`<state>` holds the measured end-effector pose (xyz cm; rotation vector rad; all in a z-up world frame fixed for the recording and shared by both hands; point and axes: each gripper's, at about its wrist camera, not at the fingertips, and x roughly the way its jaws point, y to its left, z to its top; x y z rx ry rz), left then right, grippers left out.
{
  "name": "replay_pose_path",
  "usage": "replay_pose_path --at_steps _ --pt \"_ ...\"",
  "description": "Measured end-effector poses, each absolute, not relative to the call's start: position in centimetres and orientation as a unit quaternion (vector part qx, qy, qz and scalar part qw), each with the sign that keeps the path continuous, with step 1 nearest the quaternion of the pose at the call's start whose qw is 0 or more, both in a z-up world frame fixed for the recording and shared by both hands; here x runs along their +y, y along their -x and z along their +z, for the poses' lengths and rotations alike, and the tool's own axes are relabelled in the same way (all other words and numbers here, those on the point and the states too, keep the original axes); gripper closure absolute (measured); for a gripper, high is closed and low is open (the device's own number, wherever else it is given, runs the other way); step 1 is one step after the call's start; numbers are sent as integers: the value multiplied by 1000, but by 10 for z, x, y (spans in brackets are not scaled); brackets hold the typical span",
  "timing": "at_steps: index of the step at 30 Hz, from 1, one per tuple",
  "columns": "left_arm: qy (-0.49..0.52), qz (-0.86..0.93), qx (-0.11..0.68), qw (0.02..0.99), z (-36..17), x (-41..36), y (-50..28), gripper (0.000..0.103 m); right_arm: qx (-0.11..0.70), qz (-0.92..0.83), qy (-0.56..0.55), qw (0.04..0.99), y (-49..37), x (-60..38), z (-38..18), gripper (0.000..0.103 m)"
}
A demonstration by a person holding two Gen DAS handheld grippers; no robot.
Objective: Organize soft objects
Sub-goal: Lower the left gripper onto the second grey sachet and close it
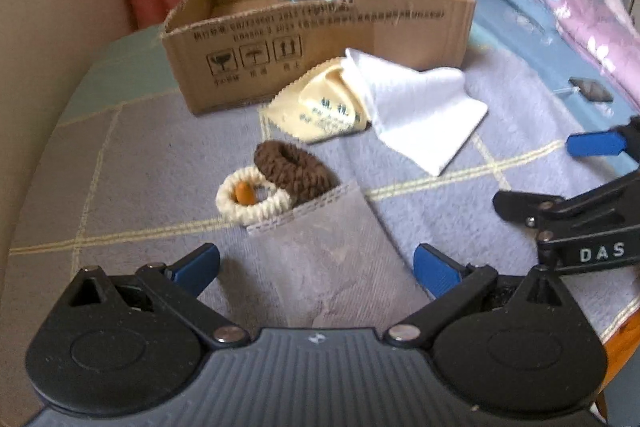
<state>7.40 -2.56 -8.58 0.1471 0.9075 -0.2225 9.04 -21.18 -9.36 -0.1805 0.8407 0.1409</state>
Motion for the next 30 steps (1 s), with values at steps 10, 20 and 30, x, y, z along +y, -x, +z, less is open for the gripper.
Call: replay_pose_path --at_steps 10,20,30 --pt "-100 -78 442 888 -79 10 -60 1 408 78 75 906 -93 -213 -99 0" --pt "-52 -100 428 897 -79 -6 -61 30 405 82 73 908 -92 -214 -100 0" --pt "-44 -81 428 899 -69 9 -57 69 404 93 82 906 -92 -210 -99 0"
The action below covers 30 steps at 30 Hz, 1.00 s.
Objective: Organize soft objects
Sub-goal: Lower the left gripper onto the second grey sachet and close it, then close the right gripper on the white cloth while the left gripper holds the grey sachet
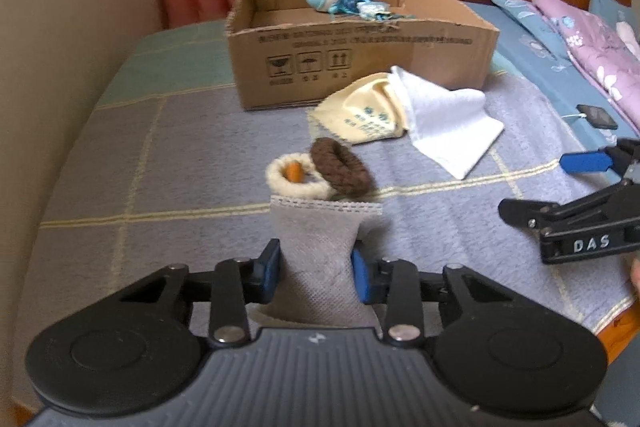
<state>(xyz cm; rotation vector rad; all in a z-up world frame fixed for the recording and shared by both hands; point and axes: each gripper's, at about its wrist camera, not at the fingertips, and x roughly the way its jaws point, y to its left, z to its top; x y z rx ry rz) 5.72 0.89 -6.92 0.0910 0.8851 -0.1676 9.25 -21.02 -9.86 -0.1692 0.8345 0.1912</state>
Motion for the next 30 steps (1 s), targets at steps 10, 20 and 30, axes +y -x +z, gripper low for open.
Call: replay_pose_path --at_steps 10,20,30 --pt "-66 -84 419 902 -72 16 -46 65 394 149 107 901 -119 -194 -100 0" --pt "-53 -80 424 900 -77 19 -49 49 388 202 113 892 -159 -188 -102 0" --pt "-38 -77 425 901 -79 23 -50 37 390 208 122 889 -188 -165 -101 0"
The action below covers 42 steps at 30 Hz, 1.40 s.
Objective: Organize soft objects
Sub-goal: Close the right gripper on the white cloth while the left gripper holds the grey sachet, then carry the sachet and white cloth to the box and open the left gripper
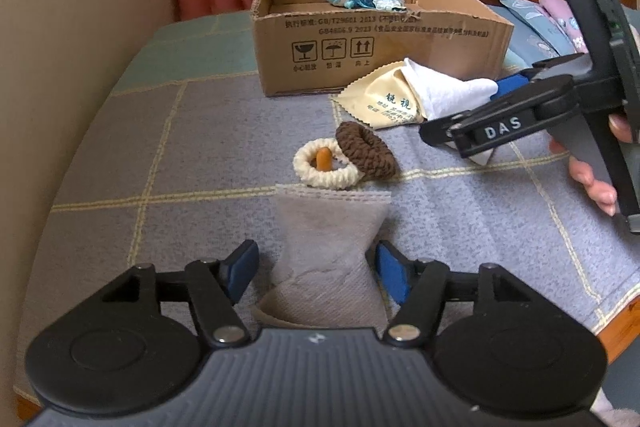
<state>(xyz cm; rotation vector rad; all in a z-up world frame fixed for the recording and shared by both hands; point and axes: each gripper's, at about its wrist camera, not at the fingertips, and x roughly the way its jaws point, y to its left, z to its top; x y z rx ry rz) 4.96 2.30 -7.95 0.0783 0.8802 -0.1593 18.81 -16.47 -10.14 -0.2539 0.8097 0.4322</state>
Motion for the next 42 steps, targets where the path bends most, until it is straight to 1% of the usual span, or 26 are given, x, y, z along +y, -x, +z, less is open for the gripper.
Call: replay_pose_path --at_steps 6,10,14,15,17,21,31,37,42 --pt "-38 -83 426 900 -80 20 -50 38 396 198 122 889 -195 -160 -101 0" --pt "-40 -84 427 900 -79 19 -50 41 394 187 121 892 -194 -161 -97 12" --pt "-40 -86 427 899 -78 20 -50 57 392 178 119 895 -186 -168 -94 24" --pt "-40 -86 428 899 -77 20 -50 59 392 176 120 895 -184 -169 -93 26" --pt "-38 -85 429 899 -77 21 -50 62 392 177 120 895 -180 -172 -91 30" --pt "-45 -90 426 899 -73 20 -48 68 387 175 116 898 -168 -176 -83 31" --pt "-66 -104 415 901 -57 18 -38 70 364 185 113 906 -134 -191 -50 32" --pt "-67 -109 405 905 -43 19 -37 70 358 180 114 909 -129 -196 -33 32" --pt "-71 -111 392 911 -25 22 -48 70 338 182 113 916 -124 -198 -15 32"
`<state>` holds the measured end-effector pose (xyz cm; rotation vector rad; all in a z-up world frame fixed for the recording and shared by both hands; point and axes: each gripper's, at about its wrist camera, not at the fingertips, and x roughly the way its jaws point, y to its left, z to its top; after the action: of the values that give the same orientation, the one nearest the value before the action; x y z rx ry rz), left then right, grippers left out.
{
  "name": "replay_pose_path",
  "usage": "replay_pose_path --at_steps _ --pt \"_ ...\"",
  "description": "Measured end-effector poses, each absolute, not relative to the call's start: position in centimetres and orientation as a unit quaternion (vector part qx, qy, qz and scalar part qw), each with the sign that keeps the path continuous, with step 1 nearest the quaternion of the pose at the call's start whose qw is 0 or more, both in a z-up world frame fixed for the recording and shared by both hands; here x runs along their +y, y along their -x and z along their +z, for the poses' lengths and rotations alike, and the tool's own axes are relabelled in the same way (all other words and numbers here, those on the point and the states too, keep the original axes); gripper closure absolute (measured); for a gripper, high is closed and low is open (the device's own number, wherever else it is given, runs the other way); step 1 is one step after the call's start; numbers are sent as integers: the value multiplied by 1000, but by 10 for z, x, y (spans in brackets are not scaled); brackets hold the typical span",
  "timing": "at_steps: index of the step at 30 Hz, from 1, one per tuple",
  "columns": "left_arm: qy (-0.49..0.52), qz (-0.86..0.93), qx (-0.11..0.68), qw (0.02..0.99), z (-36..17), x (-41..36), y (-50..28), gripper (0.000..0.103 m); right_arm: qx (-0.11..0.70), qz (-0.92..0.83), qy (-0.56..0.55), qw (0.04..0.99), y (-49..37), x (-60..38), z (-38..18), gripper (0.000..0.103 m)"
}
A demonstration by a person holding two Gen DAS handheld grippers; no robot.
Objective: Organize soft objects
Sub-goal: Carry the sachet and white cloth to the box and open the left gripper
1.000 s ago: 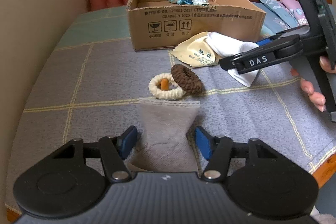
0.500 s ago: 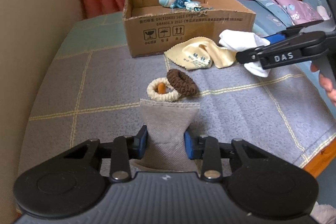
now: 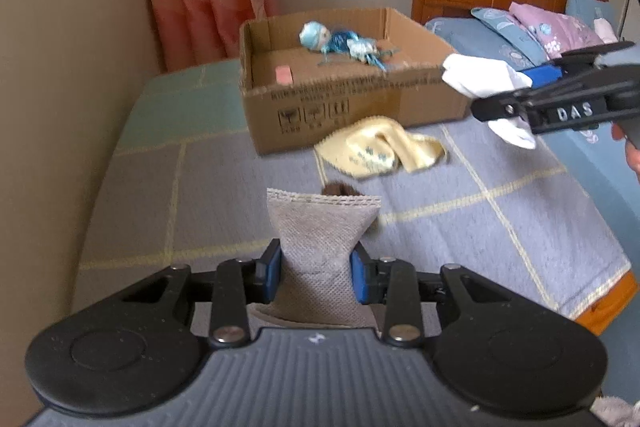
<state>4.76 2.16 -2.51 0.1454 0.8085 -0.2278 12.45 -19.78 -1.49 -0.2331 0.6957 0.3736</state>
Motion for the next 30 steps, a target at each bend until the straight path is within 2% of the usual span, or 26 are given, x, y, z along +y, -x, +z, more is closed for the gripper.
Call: replay_pose_path --at_steps 14,21,22,23,24,26,30 --pt "-111 -113 308 938 40 -2 -149 70 293 184 112 931 -133 -201 19 32" --pt "-119 -117 315 934 39 -23 -210 68 281 182 104 936 -140 -208 26 32" --pt "-119 -116 320 933 36 -24 -216 66 281 181 103 937 -141 -209 26 32" --pt "-120 -114 324 931 31 -25 -220 58 280 180 103 937 -142 -210 27 32" --pt "-122 -112 331 929 27 -26 -225 36 280 179 103 938 -142 -212 27 32" --pt "-120 -93 338 929 21 -24 -229 10 279 177 104 938 -145 -214 28 32" --pt "-104 -104 341 929 22 -9 -212 10 281 172 103 938 -149 -216 28 32"
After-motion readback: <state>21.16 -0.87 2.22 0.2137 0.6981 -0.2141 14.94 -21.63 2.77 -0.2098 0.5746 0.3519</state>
